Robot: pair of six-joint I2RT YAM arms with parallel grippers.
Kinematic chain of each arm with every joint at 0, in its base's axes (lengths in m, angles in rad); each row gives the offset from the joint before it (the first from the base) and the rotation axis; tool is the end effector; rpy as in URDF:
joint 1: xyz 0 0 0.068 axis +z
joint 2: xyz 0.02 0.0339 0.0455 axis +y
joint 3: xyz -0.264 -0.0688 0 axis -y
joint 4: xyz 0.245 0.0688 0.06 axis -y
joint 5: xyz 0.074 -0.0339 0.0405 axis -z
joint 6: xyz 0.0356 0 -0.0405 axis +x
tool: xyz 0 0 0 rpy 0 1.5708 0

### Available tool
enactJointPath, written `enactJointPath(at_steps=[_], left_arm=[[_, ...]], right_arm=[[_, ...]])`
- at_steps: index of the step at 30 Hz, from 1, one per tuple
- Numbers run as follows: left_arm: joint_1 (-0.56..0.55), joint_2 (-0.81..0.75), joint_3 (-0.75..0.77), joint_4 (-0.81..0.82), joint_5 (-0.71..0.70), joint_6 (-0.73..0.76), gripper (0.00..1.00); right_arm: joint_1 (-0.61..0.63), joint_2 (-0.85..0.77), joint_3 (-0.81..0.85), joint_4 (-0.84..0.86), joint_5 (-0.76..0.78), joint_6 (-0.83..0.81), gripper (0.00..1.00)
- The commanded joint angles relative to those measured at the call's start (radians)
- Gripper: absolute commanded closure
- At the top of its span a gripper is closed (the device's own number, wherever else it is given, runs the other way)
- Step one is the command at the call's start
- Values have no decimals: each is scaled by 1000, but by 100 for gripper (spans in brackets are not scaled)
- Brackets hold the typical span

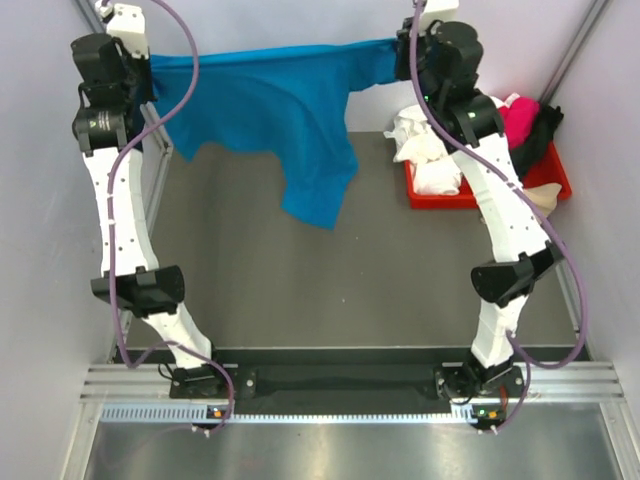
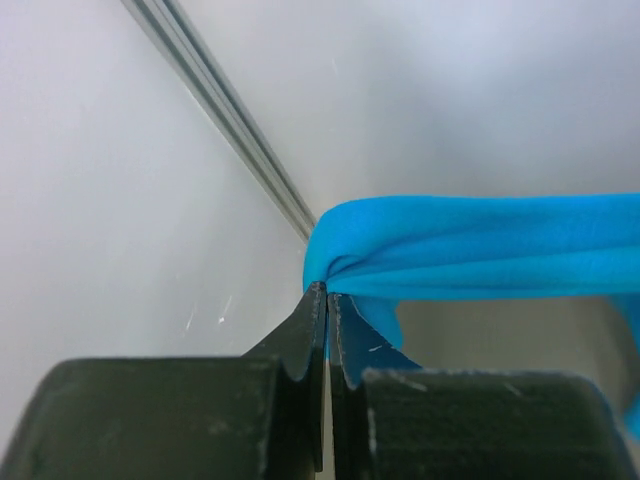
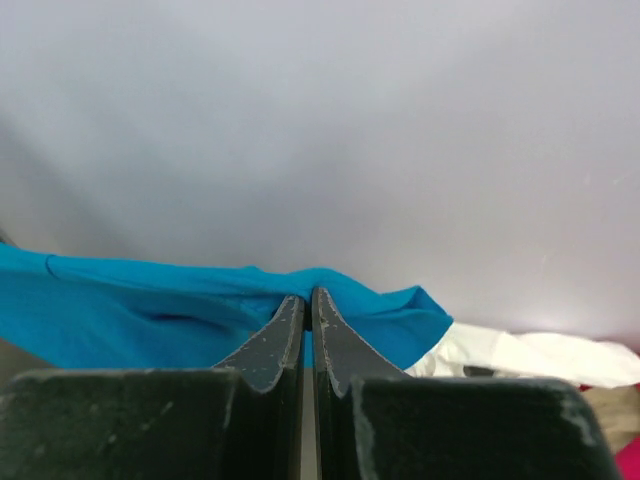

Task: Fold and stack the t-shirts
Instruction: Flatten the tshirt out

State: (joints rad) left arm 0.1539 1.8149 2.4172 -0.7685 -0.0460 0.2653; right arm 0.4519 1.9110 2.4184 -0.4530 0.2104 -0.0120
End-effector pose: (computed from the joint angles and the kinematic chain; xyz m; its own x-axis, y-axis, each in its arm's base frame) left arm 0.3553 0.0568 0.5398 -0.2097 0.2325 -0.9497 -0.1482 0.9525 0.2659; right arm 0.3646 0.1687 0.5398 0.0518 0.0121 -0.9986 -0.2388 0.9711 -0.0006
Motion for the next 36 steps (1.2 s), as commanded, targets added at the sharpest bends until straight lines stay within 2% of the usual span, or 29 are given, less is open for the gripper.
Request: enactJointPath(at_steps=[1, 2, 3, 4, 5, 6, 7, 11, 13, 15, 16, 19, 23, 26, 27, 28, 29, 30, 31, 32, 33, 36], left_arm=[[30, -109, -127, 161, -78, 9, 100], [33, -135, -189, 175, -66, 21, 100], [32, -191, -255, 185, -22, 32, 100], [32, -222, -403, 201, 3, 58, 100], [32, -256, -482, 209, 27, 78, 100], [30, -325, -565, 218, 96, 98, 100], [30, -360, -736, 244, 116, 138, 100], [30, -505, -1107, 273, 182, 216, 100], [30, -565, -1281, 271, 213, 267, 100], [29, -613, -1387, 279, 235, 307, 100], [30, -627, -1488, 284, 242, 331, 100], [29, -661, -1643, 296, 232, 446, 100], [32, -667, -1765, 298, 127, 558, 100], [38, -683, -1831, 299, 89, 610, 100], [41, -692, -1837, 291, 84, 623, 94], [45, -700, -1840, 278, 80, 633, 84], [59, -704, -1837, 237, 80, 655, 69], [65, -715, -1830, 210, 80, 666, 46], [72, -720, -1805, 171, 96, 689, 35], [87, -720, -1788, 94, 109, 702, 19], [99, -720, -1772, 53, 121, 715, 9], [165, -715, -1704, -21, 169, 765, 7]], right_arm=[[-39, -136, 23, 116, 55, -63, 100], [-35, -189, -29, 105, 53, -72, 100], [-30, -225, -177, 94, 61, -77, 100], [-18, -265, -270, 97, 63, -71, 100], [-7, -355, -374, 105, 63, -63, 100], [8, -400, -583, 125, 67, -37, 100], [52, -443, -687, 137, 72, -23, 100], [198, -607, -1171, 160, 174, 91, 100], [295, -630, -1290, 165, 208, 201, 100], [361, -621, -1430, 174, 210, 313, 100], [393, -604, -1464, 175, 202, 348, 100], [500, -494, -1521, 152, 166, 449, 100], [635, -336, -1471, 48, 178, 524, 100], [682, -305, -1461, 43, 149, 558, 100], [685, -308, -1461, 43, 106, 566, 100], [685, -314, -1460, 39, 92, 570, 95], [685, -338, -1458, 31, 80, 569, 63], [685, -358, -1457, 30, 48, 566, 48], [683, -380, -1455, 28, 34, 564, 37], [683, -430, -1454, 27, 21, 561, 25], [680, -455, -1452, 25, 0, 551, 19], [621, -544, -1464, 16, -31, 532, 14]])
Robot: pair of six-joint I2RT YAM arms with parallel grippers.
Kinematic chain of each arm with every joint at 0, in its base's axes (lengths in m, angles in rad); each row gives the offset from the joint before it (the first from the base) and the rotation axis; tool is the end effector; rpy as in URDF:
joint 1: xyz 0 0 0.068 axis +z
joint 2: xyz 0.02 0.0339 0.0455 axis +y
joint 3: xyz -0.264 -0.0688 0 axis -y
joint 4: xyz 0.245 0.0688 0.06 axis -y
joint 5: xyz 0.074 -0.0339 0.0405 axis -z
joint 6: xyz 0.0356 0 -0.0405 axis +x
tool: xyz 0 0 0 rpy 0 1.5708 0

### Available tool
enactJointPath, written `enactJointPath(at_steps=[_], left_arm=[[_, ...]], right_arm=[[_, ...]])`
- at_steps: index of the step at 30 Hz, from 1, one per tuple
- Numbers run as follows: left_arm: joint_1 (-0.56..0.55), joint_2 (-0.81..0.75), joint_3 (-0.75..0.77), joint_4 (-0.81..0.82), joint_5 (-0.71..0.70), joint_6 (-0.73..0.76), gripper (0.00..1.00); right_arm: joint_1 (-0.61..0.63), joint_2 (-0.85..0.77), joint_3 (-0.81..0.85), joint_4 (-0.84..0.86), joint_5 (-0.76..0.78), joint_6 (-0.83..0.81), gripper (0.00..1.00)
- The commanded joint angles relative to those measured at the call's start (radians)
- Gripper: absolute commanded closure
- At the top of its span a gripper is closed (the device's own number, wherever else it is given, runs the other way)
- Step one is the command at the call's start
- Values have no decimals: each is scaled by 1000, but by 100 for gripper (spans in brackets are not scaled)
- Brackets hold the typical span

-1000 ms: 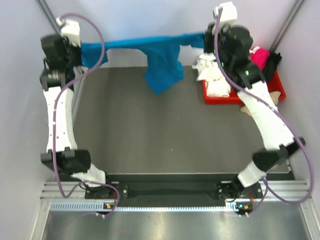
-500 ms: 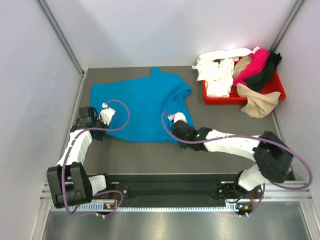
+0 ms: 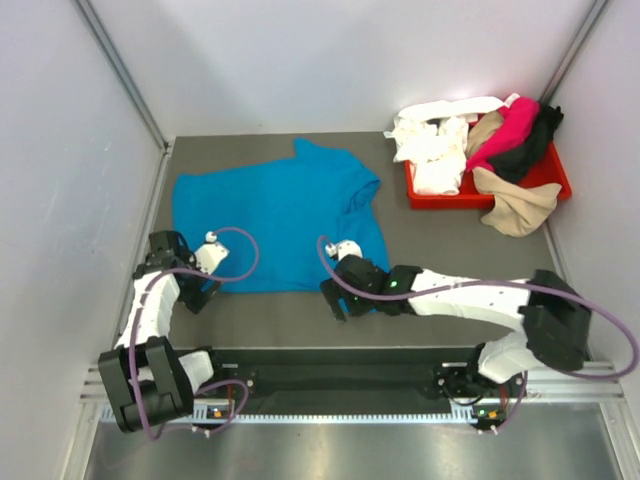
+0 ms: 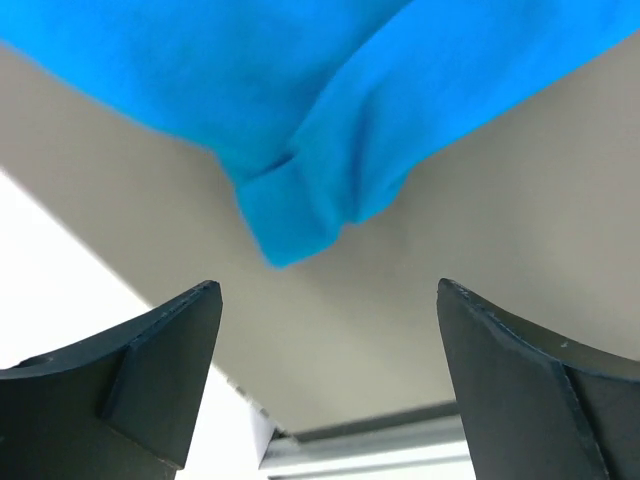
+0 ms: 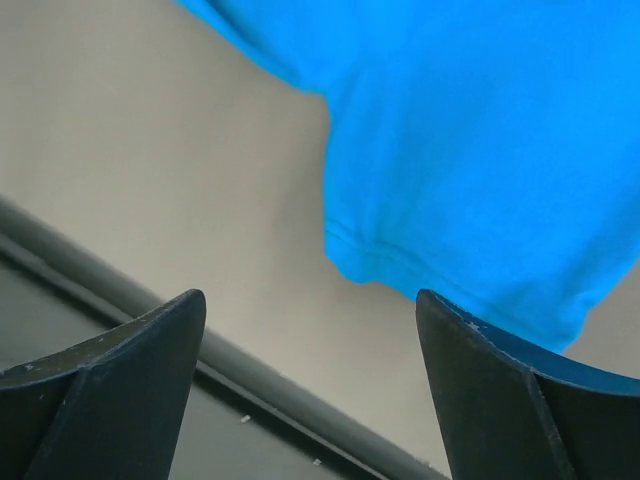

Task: Fold and stack the t-shirts
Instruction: Flatten the tshirt out

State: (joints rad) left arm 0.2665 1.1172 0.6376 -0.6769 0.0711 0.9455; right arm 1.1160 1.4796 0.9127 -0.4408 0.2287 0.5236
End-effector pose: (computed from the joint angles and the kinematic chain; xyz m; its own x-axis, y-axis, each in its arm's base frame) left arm 0.1873 0.0485 0.1907 -0.7075 0.6452 -0.2883 0.5784 0.7631 0.2883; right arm 0.1359 0.2595 0.2036 -0.7326 -0.3896 -0.5581 -0.5260 0.8445 0.1009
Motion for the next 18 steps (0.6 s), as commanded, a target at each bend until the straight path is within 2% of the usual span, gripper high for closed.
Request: enactJointPath(at_steps=[1, 4, 5, 7, 9, 13, 16, 18], left_arm=[[77, -14, 98, -104, 62, 102, 7], [163, 13, 111, 20, 52, 86, 6], [162, 42, 109, 51, 17, 78, 7], [162, 73, 120, 47, 38, 85, 12], [157, 92, 114, -2, 112, 123, 15], [155, 63, 47, 43, 159, 168, 13], [154, 79, -2, 103, 119, 170, 13], [152, 107, -27, 177, 72, 147, 14]], right_arm=[[-70, -131, 28, 5, -52, -5, 14], [-249, -197, -46, 10, -52, -2, 18], [-277, -226, -81, 28, -26, -2, 18], [-338, -242, -109, 46, -11, 1, 19], [-369, -243, -146, 92, -23, 4, 20], [-383, -168, -166, 145, -66, 10, 23], [-383, -63, -175, 188, -109, 24, 27], [-383, -30, -172, 200, -115, 35, 33]])
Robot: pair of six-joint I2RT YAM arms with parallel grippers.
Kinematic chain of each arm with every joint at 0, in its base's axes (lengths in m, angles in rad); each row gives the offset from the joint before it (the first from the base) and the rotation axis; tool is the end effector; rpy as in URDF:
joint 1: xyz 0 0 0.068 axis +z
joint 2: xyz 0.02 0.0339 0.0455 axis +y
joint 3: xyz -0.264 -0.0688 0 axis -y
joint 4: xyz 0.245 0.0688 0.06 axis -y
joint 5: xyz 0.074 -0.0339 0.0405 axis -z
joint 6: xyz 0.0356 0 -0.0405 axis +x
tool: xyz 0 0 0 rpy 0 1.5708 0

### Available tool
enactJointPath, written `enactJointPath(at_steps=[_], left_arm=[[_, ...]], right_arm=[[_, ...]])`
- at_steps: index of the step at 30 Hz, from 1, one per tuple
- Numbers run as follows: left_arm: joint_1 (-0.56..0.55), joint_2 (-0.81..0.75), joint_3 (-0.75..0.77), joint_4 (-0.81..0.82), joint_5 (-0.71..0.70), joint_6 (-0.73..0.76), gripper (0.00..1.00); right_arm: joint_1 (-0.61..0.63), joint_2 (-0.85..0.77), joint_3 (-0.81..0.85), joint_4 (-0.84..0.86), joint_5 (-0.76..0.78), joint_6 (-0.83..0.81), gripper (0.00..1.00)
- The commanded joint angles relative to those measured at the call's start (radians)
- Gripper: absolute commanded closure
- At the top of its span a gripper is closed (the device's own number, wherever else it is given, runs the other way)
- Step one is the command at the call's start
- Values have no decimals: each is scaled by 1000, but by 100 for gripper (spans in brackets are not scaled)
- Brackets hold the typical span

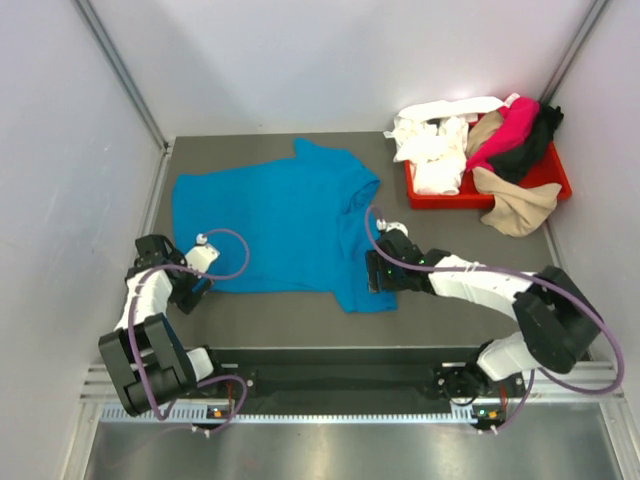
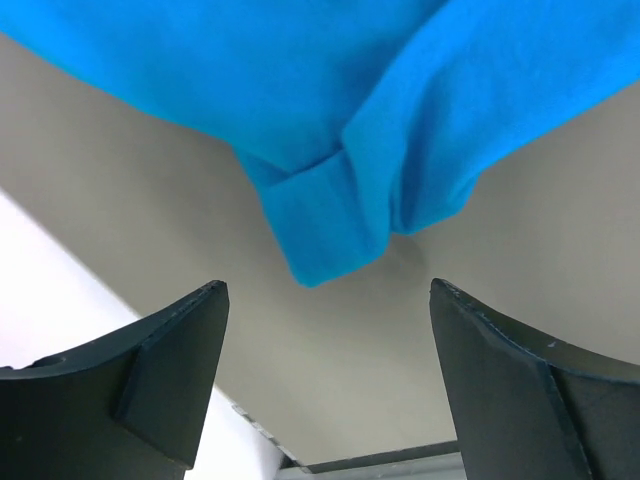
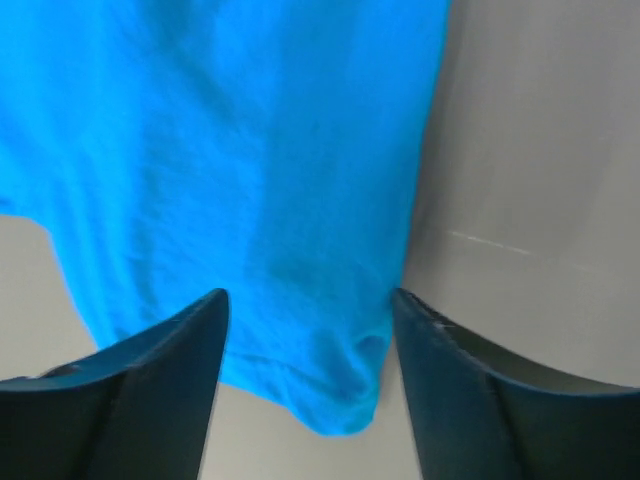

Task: Fold and stack the t-shirts
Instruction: Flatten the tshirt out

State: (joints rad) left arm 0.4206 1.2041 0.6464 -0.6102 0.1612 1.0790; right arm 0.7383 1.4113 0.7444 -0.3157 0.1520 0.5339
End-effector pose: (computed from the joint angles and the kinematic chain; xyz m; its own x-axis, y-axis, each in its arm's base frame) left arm 0.1920 0.0796 0.1808 -0.7012 0.6395 -0.3153 0.5770 0.7687 0.2759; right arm 0.2020 0.1766 0.1789 -0.8366 -0.0812 -0.5417 -0.2061 0.9630 0.1739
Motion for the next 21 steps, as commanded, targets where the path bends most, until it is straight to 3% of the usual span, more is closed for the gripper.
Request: enactJointPath(at_steps=[1, 4, 5, 7, 9, 12, 13, 17, 21], left_arm=[[1, 34, -37, 127, -41, -16, 15], [1, 83, -40, 176, -46, -50, 25], [0, 101, -44, 197, -46, -57, 28], [0, 118, -50, 246, -37, -88, 42], [0, 124, -50, 250, -31, -109, 54], [0, 123, -65, 225, -9, -126, 85], [0, 118, -73, 222, -11, -126, 100], [15, 43, -103, 149, -100, -122, 100], [73, -78, -61, -63, -152, -53, 100]], right_arm=[[-5, 47, -5, 82, -45, 28, 36], [-5, 49, -26, 99, -40, 46, 58], [-5, 40, -42, 98, -29, 51, 76], [-7, 3, -68, 89, -2, 63, 100], [-10, -29, -85, 70, 6, 70, 100], [-14, -115, -131, 27, 0, 89, 100], [-19, -162, -155, 8, -5, 97, 100], [-17, -268, -194, -36, -75, 150, 100], [19, -334, -206, -103, -65, 184, 100]])
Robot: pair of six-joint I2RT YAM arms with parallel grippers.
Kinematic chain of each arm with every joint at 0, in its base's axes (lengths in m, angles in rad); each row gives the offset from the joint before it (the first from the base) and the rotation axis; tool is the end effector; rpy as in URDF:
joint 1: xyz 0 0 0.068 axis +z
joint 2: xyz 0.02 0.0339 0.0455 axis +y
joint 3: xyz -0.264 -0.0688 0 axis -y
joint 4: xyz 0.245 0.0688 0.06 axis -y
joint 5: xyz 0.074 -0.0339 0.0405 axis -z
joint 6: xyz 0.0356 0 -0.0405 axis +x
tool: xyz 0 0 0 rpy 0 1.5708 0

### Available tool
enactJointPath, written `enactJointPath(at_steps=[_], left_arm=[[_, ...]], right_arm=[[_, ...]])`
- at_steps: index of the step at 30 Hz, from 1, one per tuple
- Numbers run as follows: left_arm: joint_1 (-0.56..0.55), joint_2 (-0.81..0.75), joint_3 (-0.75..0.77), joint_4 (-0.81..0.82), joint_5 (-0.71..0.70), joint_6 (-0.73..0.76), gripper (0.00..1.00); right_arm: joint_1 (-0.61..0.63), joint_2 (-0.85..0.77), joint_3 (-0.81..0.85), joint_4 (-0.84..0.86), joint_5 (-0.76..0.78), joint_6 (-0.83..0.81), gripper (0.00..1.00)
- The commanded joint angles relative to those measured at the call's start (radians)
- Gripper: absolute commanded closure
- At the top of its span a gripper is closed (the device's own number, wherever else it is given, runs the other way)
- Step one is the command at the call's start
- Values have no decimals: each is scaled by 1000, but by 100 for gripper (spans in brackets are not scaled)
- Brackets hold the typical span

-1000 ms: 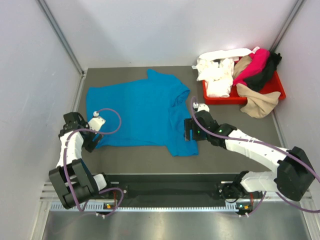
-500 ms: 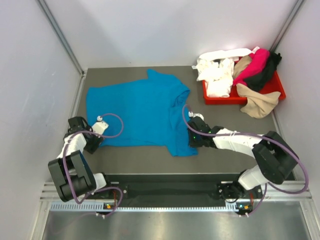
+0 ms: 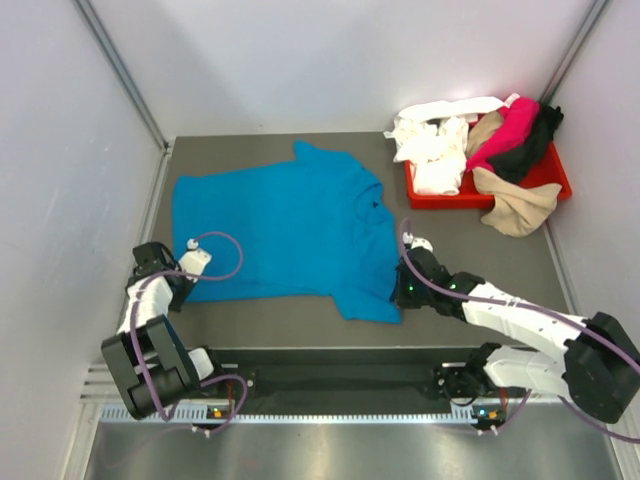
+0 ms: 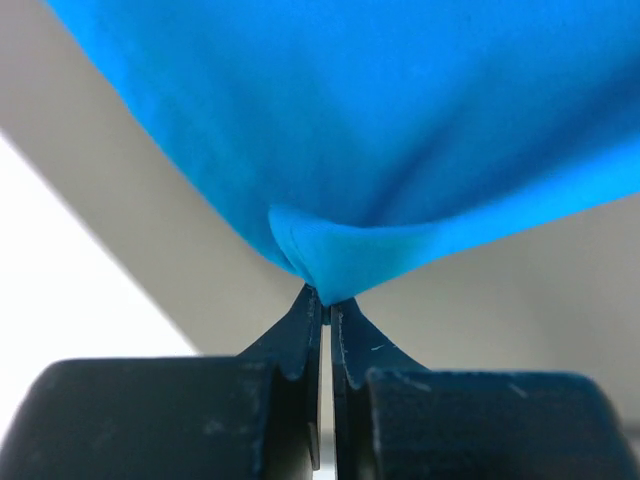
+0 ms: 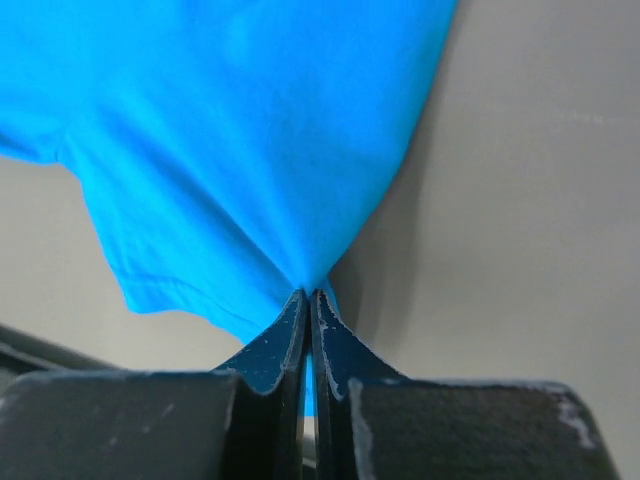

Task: Fold and stack the t-shirts
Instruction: Flatten the tshirt out

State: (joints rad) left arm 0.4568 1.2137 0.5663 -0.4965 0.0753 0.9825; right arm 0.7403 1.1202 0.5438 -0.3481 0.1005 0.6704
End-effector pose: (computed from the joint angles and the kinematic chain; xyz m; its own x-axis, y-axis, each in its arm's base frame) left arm 0.1849 0.0879 0.1613 -0.7960 0.5331 -0.2867 0.4510 0.8383 0.3064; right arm 0.1567 0.1384 0.1806 -0.8511 0.0598 -0.5217 -0.1247 0.9421 0.3114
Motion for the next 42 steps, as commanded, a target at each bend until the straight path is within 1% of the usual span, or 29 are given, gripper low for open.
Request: enactJointPath(at_steps=[1, 2, 4, 5, 6, 7, 8, 10, 11, 12, 13, 14, 15, 16, 18, 21, 22, 23, 25, 26, 27, 28, 29, 31, 33, 35, 37, 39, 42], left_arm=[[39, -118, 32, -232, -68, 68, 100], [39, -131, 53, -349, -66, 80, 100], [39, -149, 53, -442, -97, 152, 98], [39, -146, 40, -480, -101, 169, 86], [39, -144, 35, -478, -109, 185, 54], [40, -138, 35, -472, -124, 180, 47], [39, -134, 59, -467, -129, 173, 44], [37, -144, 114, -493, -100, 148, 43], [39, -149, 195, -511, -80, 139, 42], [39, -154, 239, -545, -18, 108, 40], [39, -149, 312, -560, 86, 91, 39], [39, -145, 326, -570, 148, 78, 41], [36, -132, 322, -574, 185, 85, 44], [31, -129, 308, -577, 204, 103, 45], [19, -144, 221, -562, 167, 171, 44], [19, -164, 83, -444, 45, 240, 41], [19, -161, 58, -363, 28, 242, 39], [19, -154, 29, -315, 15, 234, 36], [20, -129, 33, -262, 47, 222, 35], [17, -117, 44, -263, 64, 211, 36], [20, -91, 55, -270, 90, 205, 39], [20, -79, 67, -278, 95, 197, 45], [20, -68, 69, -287, 95, 183, 64], [19, -43, 67, -306, 81, 179, 70], [19, -37, 44, -274, 61, 182, 72], [20, -39, 9, -228, 29, 180, 71], [20, -33, 17, -189, 17, 168, 54], [20, -29, 46, -207, 35, 147, 43], [20, -16, 122, -221, 112, 117, 43]], right_arm=[[30, -62, -8, -90, -16, 52, 100], [36, -72, -10, -100, -22, 61, 100], [41, -106, -24, -112, -28, 70, 100], [39, -118, -28, -115, -22, 74, 100], [39, -128, -30, -118, -18, 74, 100], [39, -137, -27, -126, -10, 72, 100], [37, -138, -24, -130, -1, 66, 100], [41, -132, -12, -141, 2, 58, 100], [39, -128, -7, -143, 2, 49, 100], [39, -117, -1, -146, 5, 46, 100], [41, -112, 4, -147, 10, 38, 100], [39, -106, 5, -147, 11, 34, 100], [39, -100, 11, -149, 13, 32, 100], [39, -100, 15, -150, 18, 28, 100], [36, -102, 15, -152, 18, 28, 100], [30, -108, 4, -149, 16, 28, 100], [27, -108, 1, -149, 16, 24, 100], [24, -108, -2, -147, 16, 24, 100], [19, -103, -10, -140, 7, 20, 100], [19, -103, -11, -137, 7, 20, 100], [16, -103, -13, -135, 7, 20, 100], [16, -103, -15, -135, 5, 20, 100], [14, -106, -16, -135, 5, 20, 100], [11, -117, -24, -135, 7, 21, 100], [5, -129, -31, -135, 8, 18, 100], [-1, -135, -38, -135, 8, 17, 100], [-7, -143, -45, -134, 8, 15, 100], [-7, -151, -54, -126, 7, 17, 100], [-12, -149, -68, -114, 5, 15, 100]])
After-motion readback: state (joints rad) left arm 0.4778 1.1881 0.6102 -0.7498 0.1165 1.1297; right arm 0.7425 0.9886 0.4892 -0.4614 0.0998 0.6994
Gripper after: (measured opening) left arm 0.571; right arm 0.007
